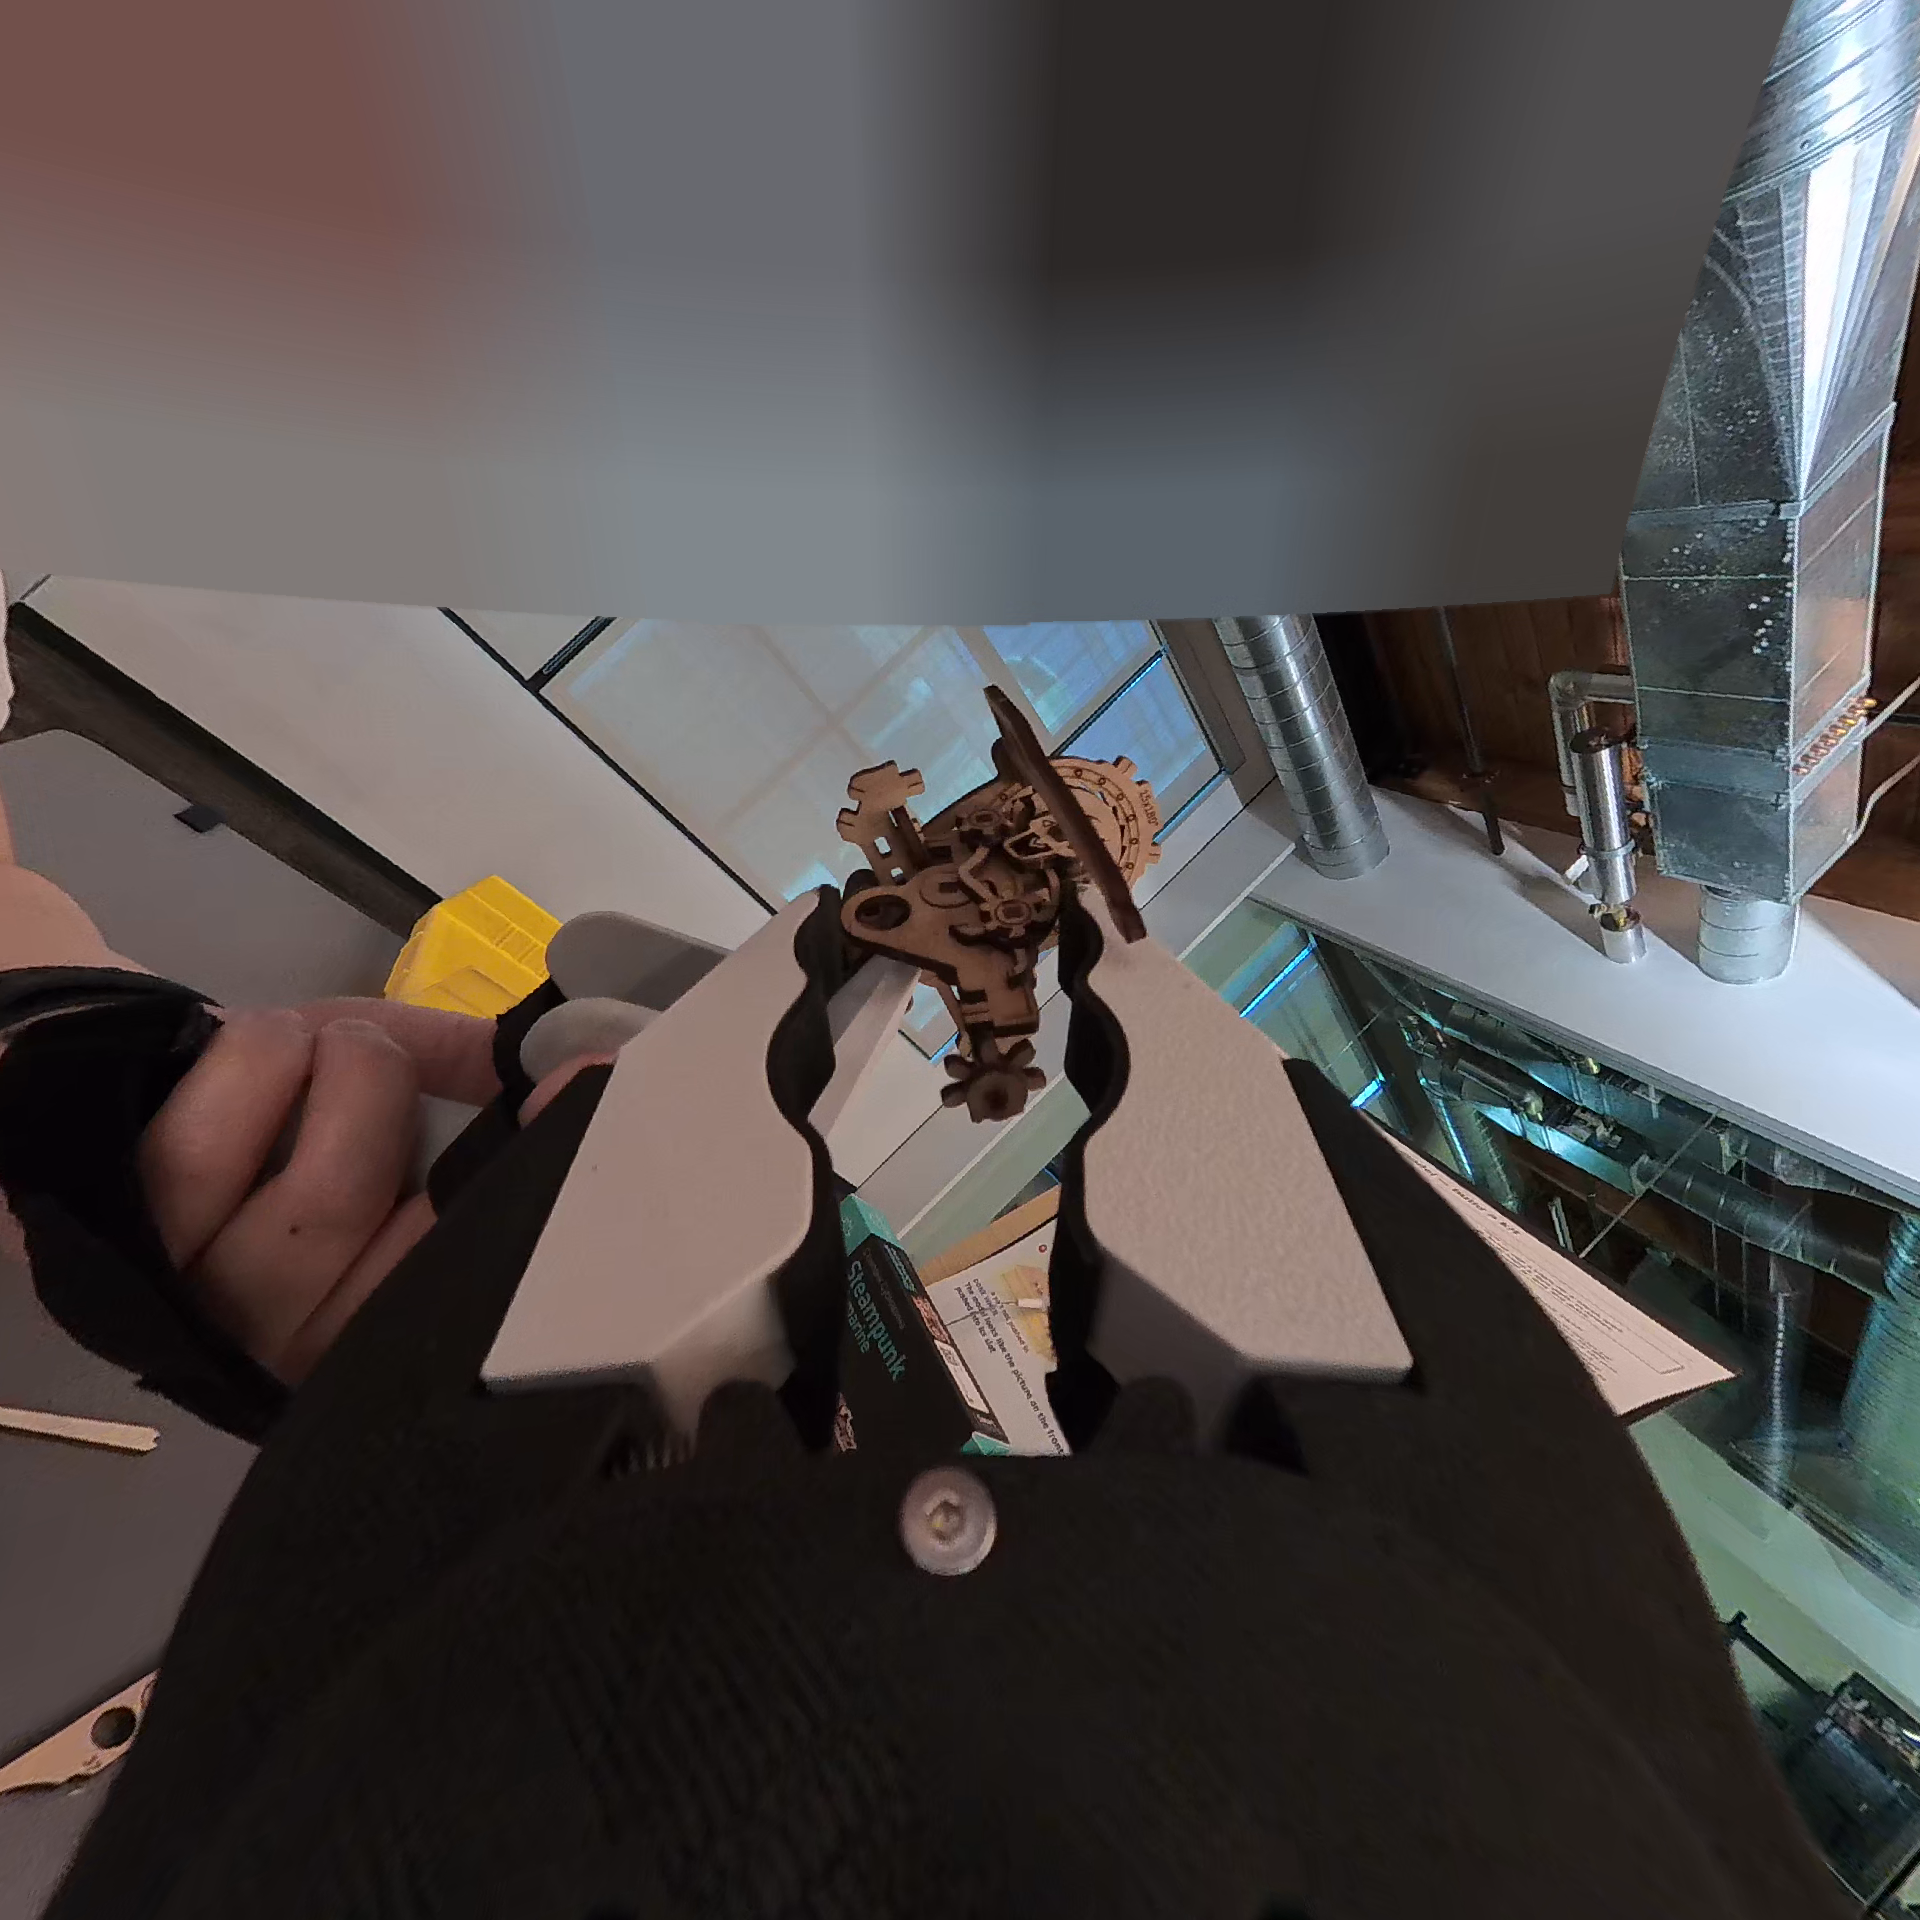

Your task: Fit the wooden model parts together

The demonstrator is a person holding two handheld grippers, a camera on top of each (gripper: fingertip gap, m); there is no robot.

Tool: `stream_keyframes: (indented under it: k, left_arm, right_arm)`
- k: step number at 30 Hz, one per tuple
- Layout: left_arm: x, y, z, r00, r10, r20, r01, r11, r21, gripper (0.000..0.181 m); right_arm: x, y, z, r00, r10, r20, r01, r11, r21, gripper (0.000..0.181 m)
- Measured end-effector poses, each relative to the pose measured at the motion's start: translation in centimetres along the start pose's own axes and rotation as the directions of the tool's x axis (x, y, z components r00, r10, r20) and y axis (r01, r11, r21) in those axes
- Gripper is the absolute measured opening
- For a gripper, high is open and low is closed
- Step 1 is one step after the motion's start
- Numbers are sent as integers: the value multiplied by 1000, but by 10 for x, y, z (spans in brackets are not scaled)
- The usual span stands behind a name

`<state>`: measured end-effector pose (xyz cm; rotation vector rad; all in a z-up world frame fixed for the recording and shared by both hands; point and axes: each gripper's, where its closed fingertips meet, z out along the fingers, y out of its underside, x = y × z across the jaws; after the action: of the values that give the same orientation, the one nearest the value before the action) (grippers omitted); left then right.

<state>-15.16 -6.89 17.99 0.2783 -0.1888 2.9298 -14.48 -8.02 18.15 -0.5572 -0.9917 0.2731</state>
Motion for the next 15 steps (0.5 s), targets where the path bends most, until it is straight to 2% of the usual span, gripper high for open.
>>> stream_keyframes:
  k: [2, 6, 15]
  left_arm:
    - [-1, -1, -1, 1000, 3, 6, -3, 1000, 5, 10]
    - [-1, -3, -1, 1000, 18, 21, -18, 1000, 9, 10]
    - [-4, 0, -2, 1000, 12, 26, -12, 1000, 14, 10]
  right_arm:
    - [1, 1, 0, 1000, -2, 3, 2, 1000, -16, 40]
    - [2, 5, -1, 995, -99, -10, 98, 993, -72, 40]
    - [0, 0, -4, 992, -123, 14, 124, 991, -53, 40]
